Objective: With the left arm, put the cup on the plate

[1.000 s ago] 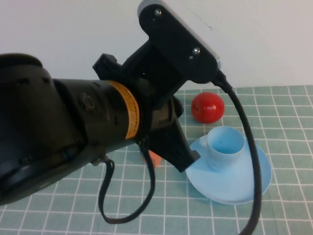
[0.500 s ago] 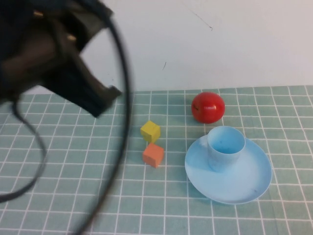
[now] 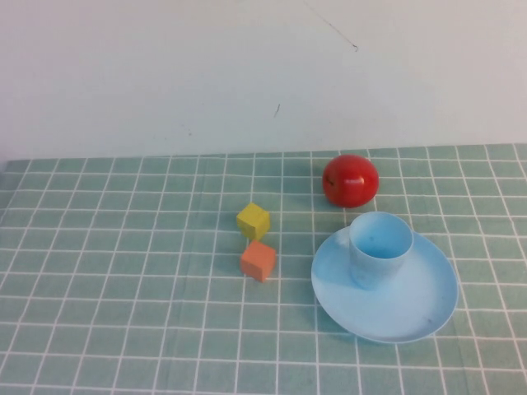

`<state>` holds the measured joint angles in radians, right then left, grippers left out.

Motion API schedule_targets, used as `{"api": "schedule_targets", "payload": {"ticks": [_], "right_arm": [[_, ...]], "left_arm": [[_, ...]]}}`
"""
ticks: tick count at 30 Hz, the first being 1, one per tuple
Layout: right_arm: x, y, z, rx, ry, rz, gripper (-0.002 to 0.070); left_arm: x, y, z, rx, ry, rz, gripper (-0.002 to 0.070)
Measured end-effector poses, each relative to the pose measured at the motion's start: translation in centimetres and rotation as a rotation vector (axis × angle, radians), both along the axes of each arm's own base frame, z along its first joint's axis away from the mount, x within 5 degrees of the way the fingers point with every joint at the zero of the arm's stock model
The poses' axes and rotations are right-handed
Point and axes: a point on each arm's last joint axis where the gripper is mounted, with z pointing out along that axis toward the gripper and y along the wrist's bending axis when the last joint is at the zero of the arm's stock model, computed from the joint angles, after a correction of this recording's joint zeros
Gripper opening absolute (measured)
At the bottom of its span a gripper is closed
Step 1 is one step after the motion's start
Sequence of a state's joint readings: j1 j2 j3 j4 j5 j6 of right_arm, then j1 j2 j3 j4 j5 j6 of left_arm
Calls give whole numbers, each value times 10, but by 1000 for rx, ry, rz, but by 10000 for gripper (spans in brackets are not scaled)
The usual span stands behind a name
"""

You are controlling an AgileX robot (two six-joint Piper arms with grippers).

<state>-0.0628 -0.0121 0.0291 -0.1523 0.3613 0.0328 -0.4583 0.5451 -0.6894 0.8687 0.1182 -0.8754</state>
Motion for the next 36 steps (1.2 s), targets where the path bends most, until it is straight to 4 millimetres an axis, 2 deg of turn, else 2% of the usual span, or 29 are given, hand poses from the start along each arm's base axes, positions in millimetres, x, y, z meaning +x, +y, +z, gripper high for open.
{"api": "schedule_targets", "payload": {"ticks": [5,9,15,20,23,36], "right_arm": [[0,0,0,0,0,0,-2],[0,0,0,0,0,0,-2],[0,0,0,0,0,0,-2],[0,0,0,0,0,0,-2],[0,0,0,0,0,0,-2],[0,0,0,0,0,0,-2]], "left_arm": [[-31,26,-55,-197,1,123,-1],[-48,34,-97,-303,-21,208,-1],[-52,36,-150,-364,16,244,-1],[-46,33,-178,-371,82,216,-1],[-45,31,-183,-369,90,199,-1],[-46,30,-178,-409,41,170,-1]]}}
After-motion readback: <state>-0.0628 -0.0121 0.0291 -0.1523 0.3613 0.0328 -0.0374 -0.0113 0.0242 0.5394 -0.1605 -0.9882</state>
